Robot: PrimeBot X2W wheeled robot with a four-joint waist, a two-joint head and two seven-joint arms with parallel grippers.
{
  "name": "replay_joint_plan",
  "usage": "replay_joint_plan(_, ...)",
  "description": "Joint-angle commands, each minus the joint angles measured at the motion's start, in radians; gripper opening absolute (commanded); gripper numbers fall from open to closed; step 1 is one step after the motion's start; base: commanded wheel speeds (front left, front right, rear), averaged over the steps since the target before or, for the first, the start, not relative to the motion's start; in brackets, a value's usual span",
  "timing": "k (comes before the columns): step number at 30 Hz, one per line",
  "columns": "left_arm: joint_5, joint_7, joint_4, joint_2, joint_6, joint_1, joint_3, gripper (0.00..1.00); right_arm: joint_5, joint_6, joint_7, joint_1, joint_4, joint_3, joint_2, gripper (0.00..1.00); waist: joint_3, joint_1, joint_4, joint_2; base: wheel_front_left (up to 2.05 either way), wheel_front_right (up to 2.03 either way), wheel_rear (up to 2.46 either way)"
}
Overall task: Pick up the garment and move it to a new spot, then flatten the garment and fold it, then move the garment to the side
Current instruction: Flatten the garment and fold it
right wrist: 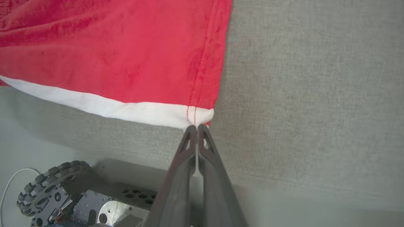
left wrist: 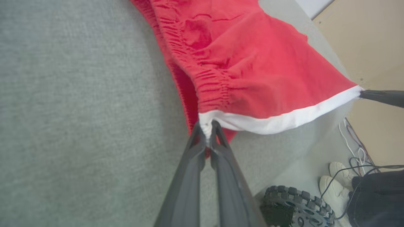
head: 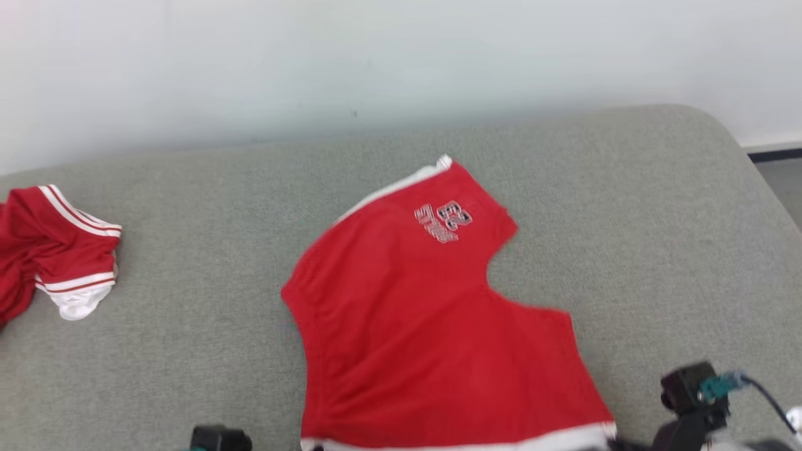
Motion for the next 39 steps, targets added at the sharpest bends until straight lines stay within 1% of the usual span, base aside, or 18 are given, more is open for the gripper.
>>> replay_joint_plan(1, 0.004, 0.004, -0.006, 0.008, 0.005, 0.013, -0.001, 0.00, -0.002, -0.002, 0.008, 0.013, -0.006, -0.007, 0.001, 0.00, -0.027, 0.0003, 0.016, 0.0003, 0.00, 0.00, 0.00)
replay_joint_plan(5, 0.016, 0.075, -0.072, 0.046, 0.029, 0.067, -0.048, 0.00, -0.014, -0.002, 0.109, 0.130, -0.088, -0.040, 0.010, 0.00, -0.040, 0.0003, 0.033, 0.0003, 0.00, 0.00, 0.00)
replay_joint_plan(7, 0.021, 0.086, -0.105, 0.055, 0.042, 0.085, -0.057, 0.00, -0.024, -0.002, 0.124, 0.161, -0.132, -0.057, 0.010, 0.00, -0.044, 0.0003, 0.036, 0.0003, 0.00, 0.00, 0.00)
replay_joint_plan(11, -0.016, 0.075, -0.154, 0.039, 0.056, 0.104, -0.040, 0.00, -0.037, -0.002, 0.076, 0.139, -0.190, -0.080, 0.017, 0.00, -0.047, 0.0003, 0.042, 0.0003, 0.00, 0.00, 0.00)
replay_joint_plan(15, -0.036, 0.081, -0.179, 0.014, 0.051, 0.055, -0.027, 0.00, -0.056, -0.002, -0.009, 0.055, -0.202, -0.060, -0.016, 0.00, -0.042, 0.0003, 0.063, 0.0003, 0.00, 0.00, 0.00)
replay_joint_plan(17, -0.049, 0.091, -0.173, -0.007, 0.048, 0.020, -0.016, 0.00, -0.063, -0.002, -0.046, -0.007, -0.173, -0.041, -0.034, 0.00, -0.032, 0.0003, 0.074, 0.0003, 0.00, 0.00, 0.00)
replay_joint_plan(20, -0.057, 0.093, -0.154, -0.035, 0.050, -0.044, 0.007, 0.00, -0.067, -0.002, -0.095, -0.121, -0.095, -0.002, -0.059, 0.00, -0.011, 0.0003, 0.089, 0.0003, 0.00, 0.00, 0.00)
replay_joint_plan(23, -0.058, 0.093, -0.114, -0.065, 0.055, -0.116, 0.029, 0.00, -0.060, -0.002, -0.143, -0.256, 0.007, 0.052, -0.076, 0.00, 0.017, 0.0003, 0.109, 0.0003, 0.00, 0.00, 0.00)
replay_joint_plan(24, -0.056, 0.087, -0.099, -0.078, 0.058, -0.138, 0.036, 0.00, -0.059, -0.002, -0.160, -0.300, 0.046, 0.069, -0.083, 0.00, 0.027, 0.0003, 0.117, 0.0003, 0.00, 0.00, 0.00)
replay_joint_plan(25, -0.059, 0.080, -0.059, -0.106, 0.065, -0.179, 0.047, 0.00, -0.059, -0.002, -0.208, -0.393, 0.125, 0.109, -0.087, 0.00, 0.046, 0.0003, 0.131, 0.0003, 0.00, 0.00, 0.00)
replay_joint_plan(28, -0.028, 0.050, -0.001, -0.141, 0.083, -0.243, 0.058, 0.00, -0.071, -0.002, -0.279, -0.526, 0.245, 0.161, -0.083, 0.00, 0.079, 0.0003, 0.153, 0.0003, 0.00, 0.00, 0.00)
replay_joint_plan(31, -0.016, 0.021, 0.059, -0.194, 0.104, -0.291, 0.063, 0.00, -0.108, -0.002, -0.337, -0.640, 0.367, 0.204, -0.081, 0.00, 0.116, 0.0003, 0.181, 0.0003, 0.00, 0.00, 0.00)
replay_joint_plan(34, 0.000, -0.006, 0.119, -0.233, 0.120, -0.345, 0.068, 0.00, -0.141, -0.002, -0.386, -0.747, 0.478, 0.228, -0.065, 0.00, 0.152, 0.0003, 0.206, 0.0003, 0.00, 0.00, 0.00)
replay_joint_plan(39, 0.010, -0.039, 0.209, -0.295, 0.145, -0.414, 0.078, 0.00, -0.196, -0.002, -0.451, -0.873, 0.638, 0.226, -0.030, 0.00, 0.199, 0.0003, 0.240, 0.0003, 0.00, 0.00, 0.00)
